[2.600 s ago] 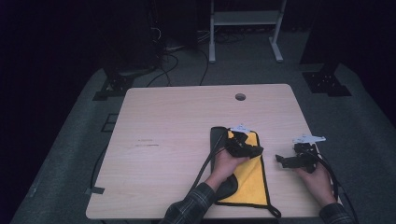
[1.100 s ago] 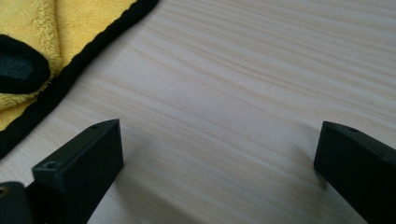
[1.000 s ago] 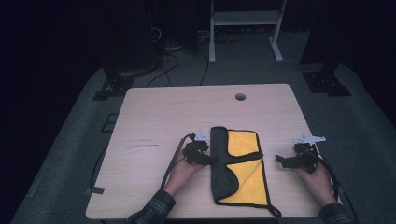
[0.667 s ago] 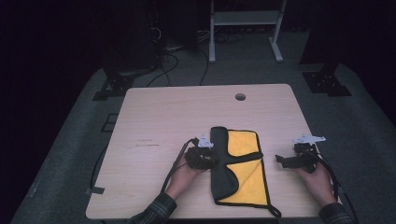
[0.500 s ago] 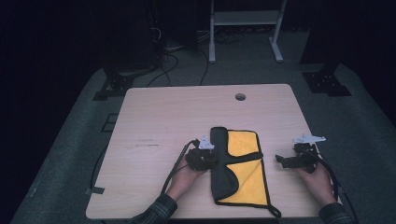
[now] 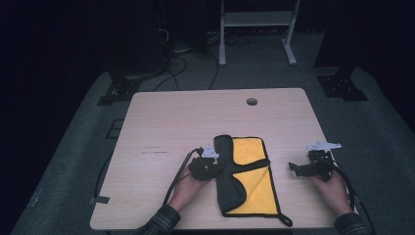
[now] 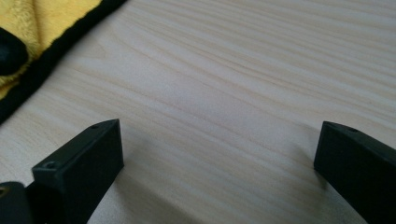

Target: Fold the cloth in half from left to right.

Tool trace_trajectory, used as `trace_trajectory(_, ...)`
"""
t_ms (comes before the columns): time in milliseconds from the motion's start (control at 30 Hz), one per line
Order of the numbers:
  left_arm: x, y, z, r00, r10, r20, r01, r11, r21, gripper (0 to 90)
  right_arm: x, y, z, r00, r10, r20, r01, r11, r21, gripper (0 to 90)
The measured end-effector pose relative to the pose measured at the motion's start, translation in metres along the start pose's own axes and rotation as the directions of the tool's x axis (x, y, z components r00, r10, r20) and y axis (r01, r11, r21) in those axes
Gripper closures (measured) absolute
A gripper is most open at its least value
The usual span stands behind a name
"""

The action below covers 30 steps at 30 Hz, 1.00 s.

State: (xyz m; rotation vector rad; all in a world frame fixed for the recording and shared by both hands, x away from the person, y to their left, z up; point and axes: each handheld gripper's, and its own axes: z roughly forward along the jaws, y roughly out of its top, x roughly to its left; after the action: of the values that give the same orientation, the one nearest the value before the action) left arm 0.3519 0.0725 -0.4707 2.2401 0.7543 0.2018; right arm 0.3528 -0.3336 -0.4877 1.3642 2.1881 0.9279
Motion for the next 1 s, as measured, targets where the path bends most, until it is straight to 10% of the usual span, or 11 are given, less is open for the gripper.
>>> trace_trajectory(633,0.041,-0.028,-0.036,0.9975,-0.055,-0.044,0.056,0.9984,0.012,80.2,0.000,0.000,0.000,1.0000,0.000,0.000,0.000,1.000,0.000,0.5)
trace_trajectory(1000,0.037,-0.036,-0.043,0.9968,-0.065,-0.046,0.066,0.9978,0.007,76.5,0.000,0.000,0.000,1.0000,0.001,0.000,-0.001,1.000,0.000,0.5)
